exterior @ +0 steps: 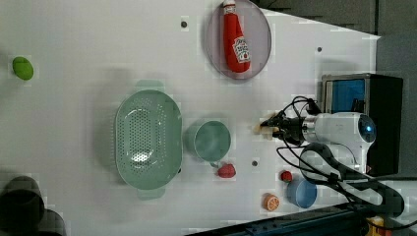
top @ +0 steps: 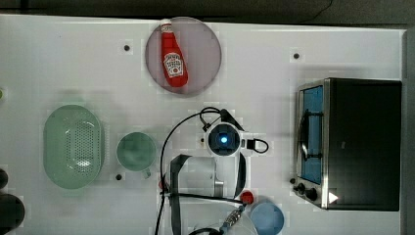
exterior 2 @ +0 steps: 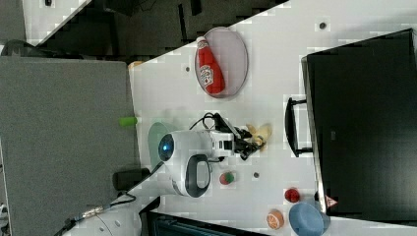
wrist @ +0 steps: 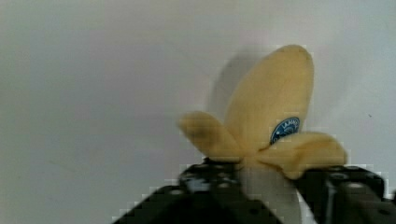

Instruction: Pick banana from table and place on oven.

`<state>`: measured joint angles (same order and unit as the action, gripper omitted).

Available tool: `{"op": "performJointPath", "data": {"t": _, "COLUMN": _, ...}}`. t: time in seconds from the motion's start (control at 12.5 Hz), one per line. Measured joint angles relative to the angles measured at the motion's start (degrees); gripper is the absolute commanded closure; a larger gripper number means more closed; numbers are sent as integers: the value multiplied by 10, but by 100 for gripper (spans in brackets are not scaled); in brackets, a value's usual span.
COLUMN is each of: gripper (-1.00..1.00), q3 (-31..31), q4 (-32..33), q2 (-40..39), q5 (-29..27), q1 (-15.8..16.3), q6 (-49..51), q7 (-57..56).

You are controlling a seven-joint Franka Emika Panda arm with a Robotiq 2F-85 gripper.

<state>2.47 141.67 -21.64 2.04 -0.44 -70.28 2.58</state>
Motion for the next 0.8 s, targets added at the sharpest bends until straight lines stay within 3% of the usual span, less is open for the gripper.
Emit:
{"op": "performJointPath", "data": {"t": 0.48, "gripper": 48, "q3": -4, "q4": -9, "q2": 24, "q5": -10, "q1": -5, "q6": 8, "q7": 0}}
{"op": "performJointPath", "data": {"t": 0.8, "gripper": 48, "q3": -16, "q4": -37, "q2": 192, "q5": -5, "q1": -10, "q6": 189, "q7": 0}}
